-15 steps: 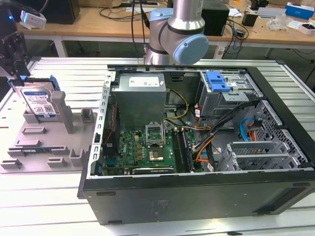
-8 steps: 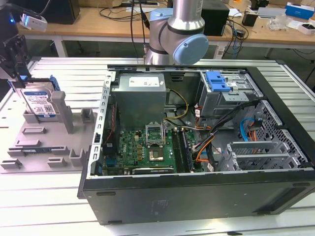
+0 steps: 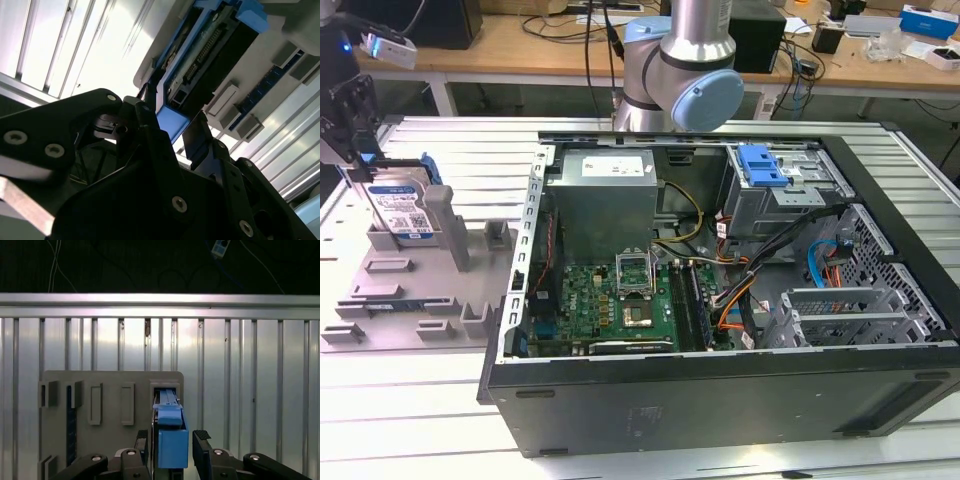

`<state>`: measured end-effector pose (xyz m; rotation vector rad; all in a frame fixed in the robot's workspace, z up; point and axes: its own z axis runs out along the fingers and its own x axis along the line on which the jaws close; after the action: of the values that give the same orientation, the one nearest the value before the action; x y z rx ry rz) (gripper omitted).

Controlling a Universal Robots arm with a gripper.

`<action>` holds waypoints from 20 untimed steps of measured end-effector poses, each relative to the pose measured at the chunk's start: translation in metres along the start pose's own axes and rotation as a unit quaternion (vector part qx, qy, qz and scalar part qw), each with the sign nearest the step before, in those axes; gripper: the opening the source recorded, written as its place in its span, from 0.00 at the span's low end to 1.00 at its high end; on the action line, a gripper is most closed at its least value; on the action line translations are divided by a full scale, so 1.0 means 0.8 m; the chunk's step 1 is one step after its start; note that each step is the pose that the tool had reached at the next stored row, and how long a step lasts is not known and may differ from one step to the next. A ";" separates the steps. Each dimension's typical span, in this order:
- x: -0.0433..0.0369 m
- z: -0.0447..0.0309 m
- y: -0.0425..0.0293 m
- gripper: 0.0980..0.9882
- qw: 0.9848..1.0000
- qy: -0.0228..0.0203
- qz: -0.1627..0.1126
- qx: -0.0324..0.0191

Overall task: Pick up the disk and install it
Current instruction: 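Pick up the disk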

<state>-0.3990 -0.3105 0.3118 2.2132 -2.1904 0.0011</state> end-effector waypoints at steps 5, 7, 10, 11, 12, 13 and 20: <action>0.000 0.0044 0.0001 0.43 1.000 0.000 0.000 0.000; 0.000 0.0074 0.0002 0.43 1.000 0.000 0.000 0.000; 0.000 0.0098 0.0003 0.43 1.000 0.000 0.000 0.000; 0.000 0.0105 0.0003 0.43 1.000 0.000 0.000 0.000; 0.000 0.0118 0.0003 0.43 1.000 0.000 0.000 0.000; 0.000 0.0124 0.0003 0.43 1.000 0.000 0.000 0.000; 0.000 0.0160 0.0016 0.33 1.000 0.000 0.000 0.000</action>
<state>-0.4005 -0.3105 0.2991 2.2138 -2.1898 0.0011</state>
